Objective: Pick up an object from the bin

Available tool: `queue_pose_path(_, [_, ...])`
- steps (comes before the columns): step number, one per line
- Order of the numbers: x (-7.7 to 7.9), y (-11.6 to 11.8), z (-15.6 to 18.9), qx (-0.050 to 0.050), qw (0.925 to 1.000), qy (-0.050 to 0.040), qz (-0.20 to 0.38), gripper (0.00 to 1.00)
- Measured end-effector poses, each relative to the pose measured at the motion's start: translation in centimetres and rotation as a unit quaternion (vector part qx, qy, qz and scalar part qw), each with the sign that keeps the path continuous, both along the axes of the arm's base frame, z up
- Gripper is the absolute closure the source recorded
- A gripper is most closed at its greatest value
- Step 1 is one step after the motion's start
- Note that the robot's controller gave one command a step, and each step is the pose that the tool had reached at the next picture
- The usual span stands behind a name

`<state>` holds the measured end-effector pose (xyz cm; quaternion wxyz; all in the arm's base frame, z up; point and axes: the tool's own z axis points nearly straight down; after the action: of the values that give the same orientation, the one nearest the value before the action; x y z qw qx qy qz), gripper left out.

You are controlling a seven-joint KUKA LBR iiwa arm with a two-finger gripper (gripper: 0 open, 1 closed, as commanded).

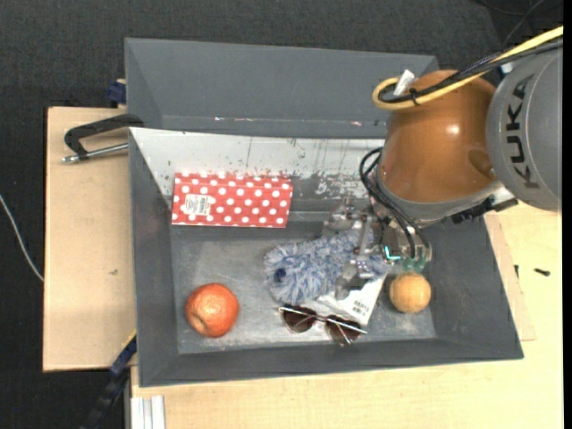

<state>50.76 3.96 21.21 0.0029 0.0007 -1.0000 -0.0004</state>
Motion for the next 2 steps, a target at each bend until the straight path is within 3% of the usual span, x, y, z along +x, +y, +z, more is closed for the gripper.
queue_pose_path(1, [0.1, 0.0, 0.3, 0.000, 1.0000, -0.0031, -0.001, 0.00])
queue_pose_path(2, [4.0, 3.3, -11.6, 0.000, 0.9975, -0.0050, 0.071, 1.00])
